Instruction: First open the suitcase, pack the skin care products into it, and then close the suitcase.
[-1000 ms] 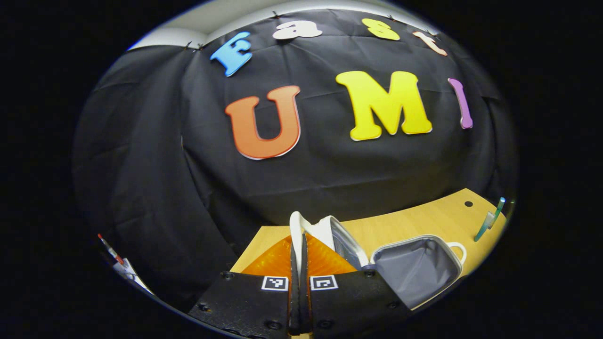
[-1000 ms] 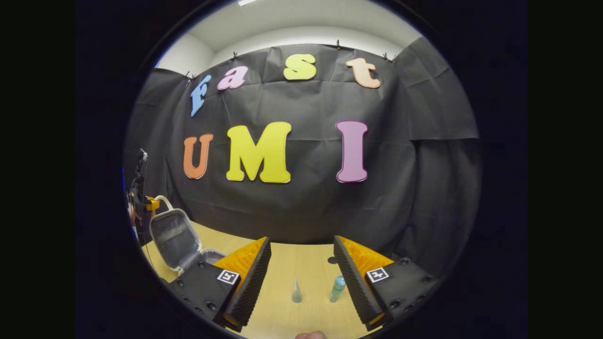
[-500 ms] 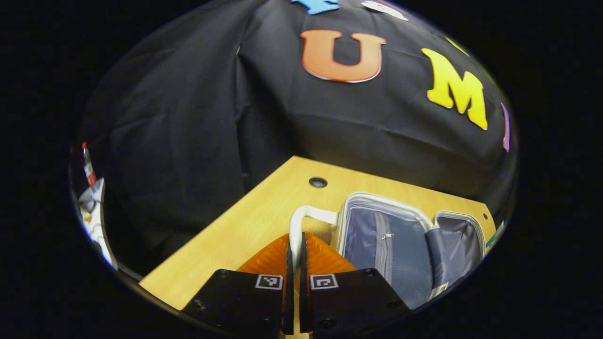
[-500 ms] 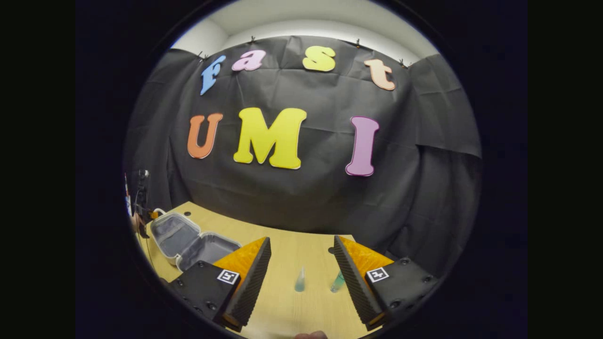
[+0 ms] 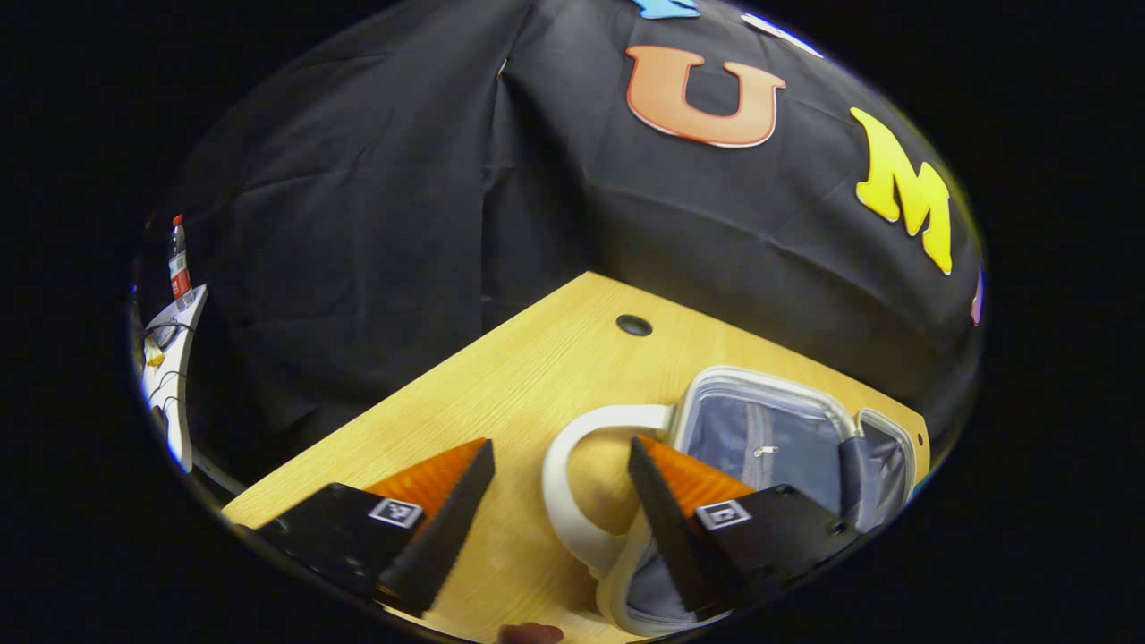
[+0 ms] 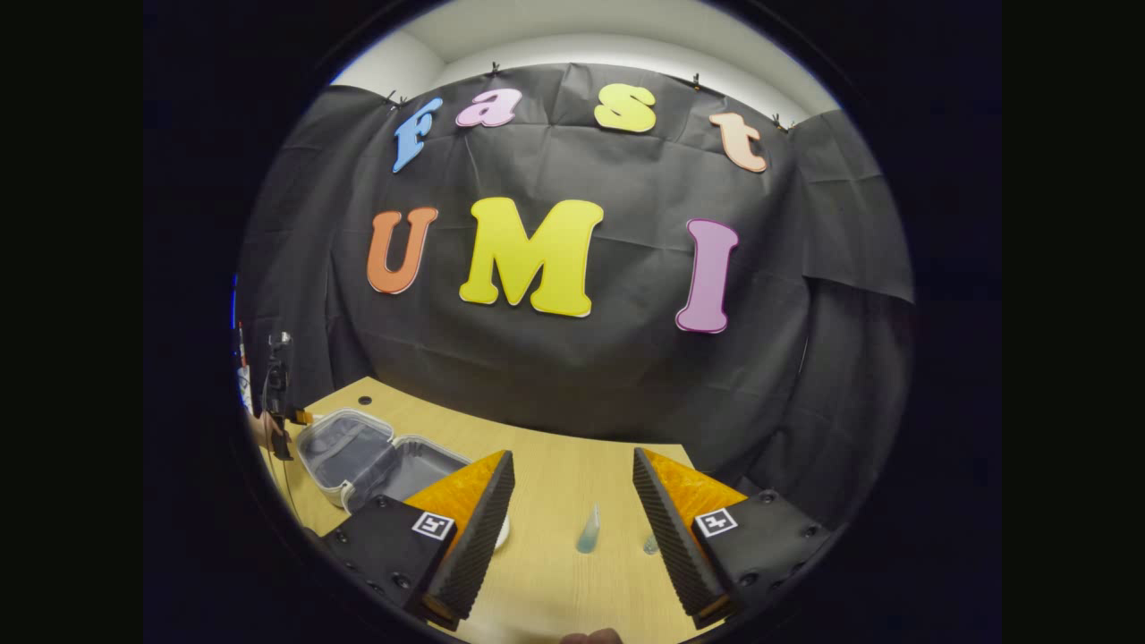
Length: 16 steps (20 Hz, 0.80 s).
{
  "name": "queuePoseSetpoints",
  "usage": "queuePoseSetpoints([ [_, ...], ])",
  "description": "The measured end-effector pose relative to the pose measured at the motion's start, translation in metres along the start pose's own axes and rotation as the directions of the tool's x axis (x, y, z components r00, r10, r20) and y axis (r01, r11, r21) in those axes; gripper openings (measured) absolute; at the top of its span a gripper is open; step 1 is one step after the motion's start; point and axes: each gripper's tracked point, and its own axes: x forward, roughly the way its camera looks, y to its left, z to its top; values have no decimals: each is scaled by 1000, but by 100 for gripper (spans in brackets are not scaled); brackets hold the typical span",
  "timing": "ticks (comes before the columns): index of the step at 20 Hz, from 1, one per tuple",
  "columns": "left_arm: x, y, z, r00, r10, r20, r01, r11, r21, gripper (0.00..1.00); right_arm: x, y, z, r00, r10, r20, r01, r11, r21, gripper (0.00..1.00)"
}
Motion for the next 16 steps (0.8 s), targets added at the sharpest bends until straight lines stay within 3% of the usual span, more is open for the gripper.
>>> queuePoseSetpoints([
  [1, -6, -7, 7, 1000, -8, 18, 8, 1000, 24, 100, 2, -2, -2, 1000, 4, -2, -4, 1000, 12, 79],
  [7, -83, -103, 61, 981, -117, 155, 97, 987, 132, 98, 7, -29, 0, 999, 14, 39, -15, 999, 33, 77],
  [12, -159, -202, 64, 956, -197, 218, 165, 974, 159, 98, 4, -71, -13, 999, 3, 44, -6, 998, 61, 77],
  [16, -202, -270, 60, 934, -253, 253, 185, 947, 262, 98, 2, -103, -26, 999, -2, 37, -1, 998, 65, 79],
])
